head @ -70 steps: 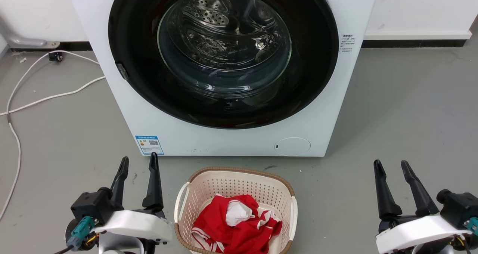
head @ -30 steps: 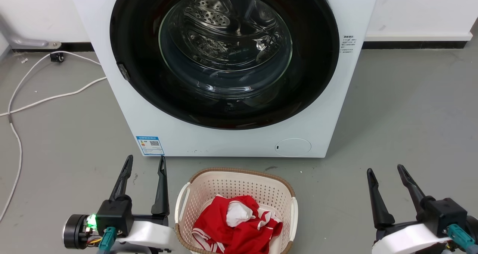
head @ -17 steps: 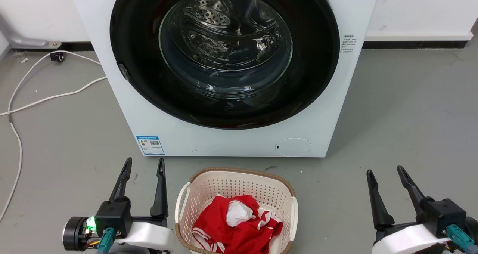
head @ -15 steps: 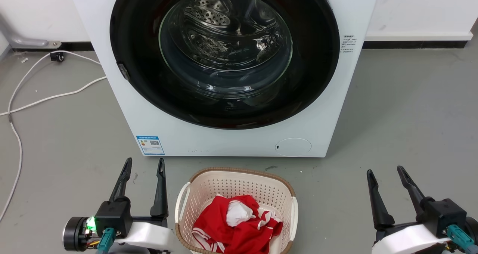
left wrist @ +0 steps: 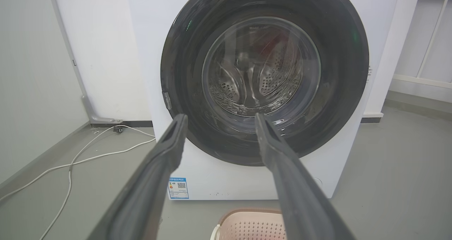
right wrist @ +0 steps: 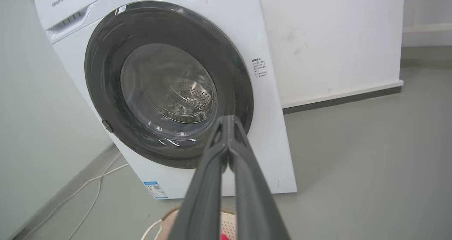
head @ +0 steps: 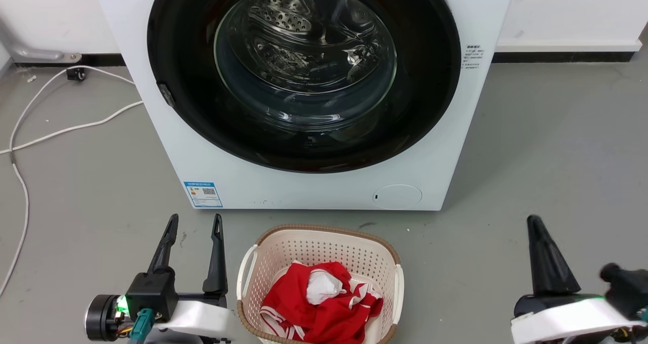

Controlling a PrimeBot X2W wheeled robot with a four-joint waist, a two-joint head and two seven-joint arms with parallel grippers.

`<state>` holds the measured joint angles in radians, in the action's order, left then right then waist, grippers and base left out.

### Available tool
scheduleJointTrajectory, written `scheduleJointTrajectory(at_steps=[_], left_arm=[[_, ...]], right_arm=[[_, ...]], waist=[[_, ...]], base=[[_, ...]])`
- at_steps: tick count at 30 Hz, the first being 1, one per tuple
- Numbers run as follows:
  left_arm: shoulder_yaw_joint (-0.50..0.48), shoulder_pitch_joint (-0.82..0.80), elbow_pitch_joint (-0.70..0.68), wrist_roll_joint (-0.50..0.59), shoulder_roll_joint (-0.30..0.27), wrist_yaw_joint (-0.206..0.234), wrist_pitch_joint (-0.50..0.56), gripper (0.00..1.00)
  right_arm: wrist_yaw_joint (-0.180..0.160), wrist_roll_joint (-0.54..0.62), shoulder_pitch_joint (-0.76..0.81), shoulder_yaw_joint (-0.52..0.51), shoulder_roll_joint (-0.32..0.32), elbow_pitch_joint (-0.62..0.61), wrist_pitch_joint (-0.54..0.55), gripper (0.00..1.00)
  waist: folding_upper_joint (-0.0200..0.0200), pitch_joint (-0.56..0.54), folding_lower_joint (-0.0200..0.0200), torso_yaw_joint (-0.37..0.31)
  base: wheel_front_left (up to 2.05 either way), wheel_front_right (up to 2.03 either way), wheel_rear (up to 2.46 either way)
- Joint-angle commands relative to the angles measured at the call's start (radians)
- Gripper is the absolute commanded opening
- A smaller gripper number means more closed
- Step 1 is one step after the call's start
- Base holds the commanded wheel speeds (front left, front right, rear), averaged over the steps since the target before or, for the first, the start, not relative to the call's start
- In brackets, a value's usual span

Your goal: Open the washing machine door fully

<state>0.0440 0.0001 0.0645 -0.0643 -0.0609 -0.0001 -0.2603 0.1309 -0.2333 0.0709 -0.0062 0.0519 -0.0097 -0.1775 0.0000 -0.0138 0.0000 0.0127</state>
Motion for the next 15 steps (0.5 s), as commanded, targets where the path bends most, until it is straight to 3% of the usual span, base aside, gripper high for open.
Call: scheduleJointTrajectory(at_steps=[1,6,15], left_arm=[[-0.004,0.006,-0.002,0.004,0.001,-0.004,-0.007,1.0],[-0.012,-0.001,-0.008,0.0,0.003,-0.002,-0.007,1.0],[-0.026,-0.052,-0.033,-0.009,0.008,0.006,-0.005,1.0]], right_arm=[[0.0,-0.113,-0.013,0.002,-0.003,0.009,-0.006,0.0],[0.0,-0.287,-0.058,-0.028,-0.002,0.025,-0.029,0.0],[0.0,-0.842,-0.266,-0.053,-0.002,0.101,-0.054,0.0]], waist=[[0.0,0.002,0.0,-0.001],[0.0,0.014,0.0,-0.006],[0.0,0.096,0.0,-0.018]], base=[[0.0,0.0,0.0],[0.0,0.0,0.0],[0.0,0.0,0.0]])
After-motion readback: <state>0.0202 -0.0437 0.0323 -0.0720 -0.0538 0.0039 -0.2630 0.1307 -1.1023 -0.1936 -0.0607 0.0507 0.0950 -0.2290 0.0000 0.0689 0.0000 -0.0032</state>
